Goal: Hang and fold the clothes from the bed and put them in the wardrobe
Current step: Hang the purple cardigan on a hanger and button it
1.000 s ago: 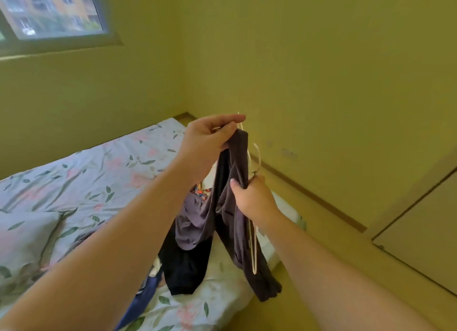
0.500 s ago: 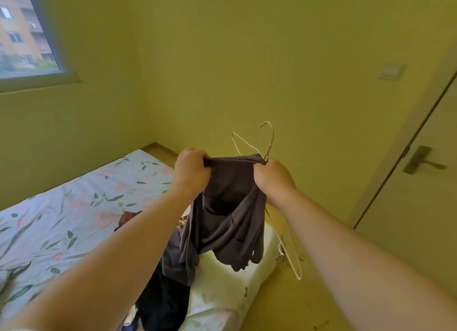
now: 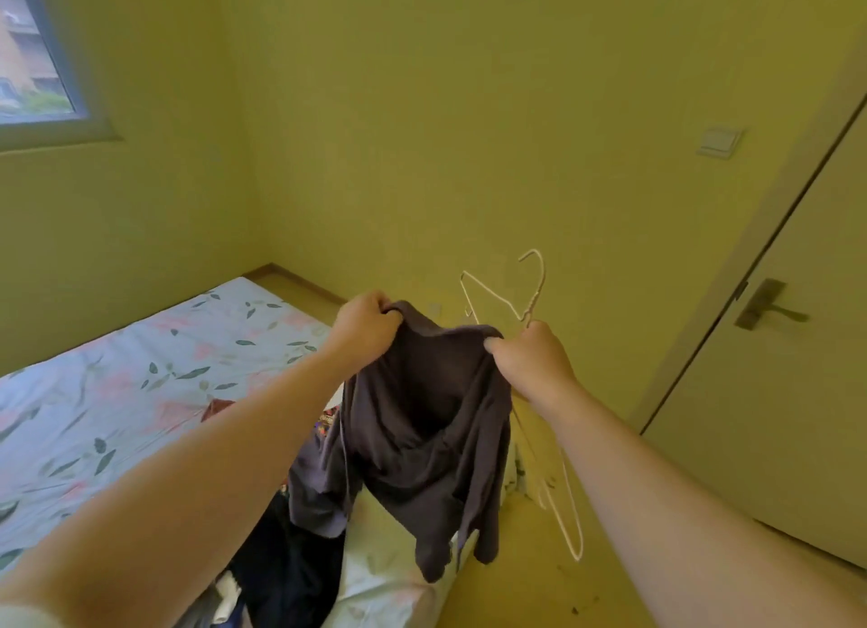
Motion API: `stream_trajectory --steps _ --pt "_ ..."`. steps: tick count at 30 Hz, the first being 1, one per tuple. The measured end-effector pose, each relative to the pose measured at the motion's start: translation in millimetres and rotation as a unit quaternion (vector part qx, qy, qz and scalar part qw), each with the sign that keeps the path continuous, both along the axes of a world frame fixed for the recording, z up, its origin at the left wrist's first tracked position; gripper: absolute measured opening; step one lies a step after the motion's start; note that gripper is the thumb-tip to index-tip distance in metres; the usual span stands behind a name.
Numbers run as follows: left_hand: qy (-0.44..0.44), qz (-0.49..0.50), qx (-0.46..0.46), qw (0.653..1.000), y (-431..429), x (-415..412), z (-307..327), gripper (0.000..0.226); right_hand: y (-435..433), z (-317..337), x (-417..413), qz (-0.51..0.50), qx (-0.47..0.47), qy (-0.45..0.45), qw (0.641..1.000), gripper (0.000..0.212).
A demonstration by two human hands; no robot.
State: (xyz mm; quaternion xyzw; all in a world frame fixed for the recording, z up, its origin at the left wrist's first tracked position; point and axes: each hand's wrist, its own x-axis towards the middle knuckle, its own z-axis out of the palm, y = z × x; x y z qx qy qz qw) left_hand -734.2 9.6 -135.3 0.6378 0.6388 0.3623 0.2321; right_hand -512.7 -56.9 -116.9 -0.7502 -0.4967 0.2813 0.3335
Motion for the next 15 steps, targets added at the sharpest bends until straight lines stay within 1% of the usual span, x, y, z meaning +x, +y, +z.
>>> stream_trajectory --steps 1,3,5,7,9,10,11,12,13,15 --pt "0.011 -0.037 0.022 0.999 -4.1 5.6 17.8 0.016 -1.6 -1.9 -1.5 0.017 -0.011 0.008 1.0 0.061" --pt "0.03 -0.118 0.046 0.992 -17.7 19.0 48.5 0.019 -5.7 -2.6 -13.6 0.088 -0.028 0.065 0.994 0.078" --pt "0.036 -0.177 0.067 0.981 -32.4 32.2 68.8 0.021 -7.9 -2.6 -31.1 0.156 -0.023 0.142 0.977 0.081" --pt "-0.027 -0.206 0.065 0.976 -42.6 39.8 80.6 0.022 -8.3 -5.3 -46.8 0.174 0.008 0.174 0.969 0.072" --pt "-0.096 -0.219 0.048 0.97 -45.2 36.1 88.4 0.024 -8.1 -6.1 -56.5 0.159 0.049 0.182 0.969 0.048" --pt "-0.11 -0.225 0.04 0.967 -44.7 28.7 90.0 0.028 -7.0 -5.6 -59.1 0.144 0.069 0.177 0.971 0.035" --pt "-0.1 -0.234 0.032 0.967 -42.9 18.9 88.9 0.032 -5.4 -4.8 -59.4 0.124 0.085 0.162 0.975 0.027" --pt "-0.063 -0.242 0.024 0.968 -40.2 7.8 84.7 0.038 -2.3 -3.7 -58.3 0.102 0.097 0.139 0.98 0.026" --pt "0.0 -0.243 0.017 0.97 -36.6 -3.0 76.5 0.041 1.0 -1.2 -56.8 0.087 0.105 0.106 0.985 0.027" --pt "0.151 -0.222 0.004 0.963 -30.0 -17.9 48.0 0.038 6.0 7.0 -55.0 0.091 0.119 0.033 0.988 0.025"
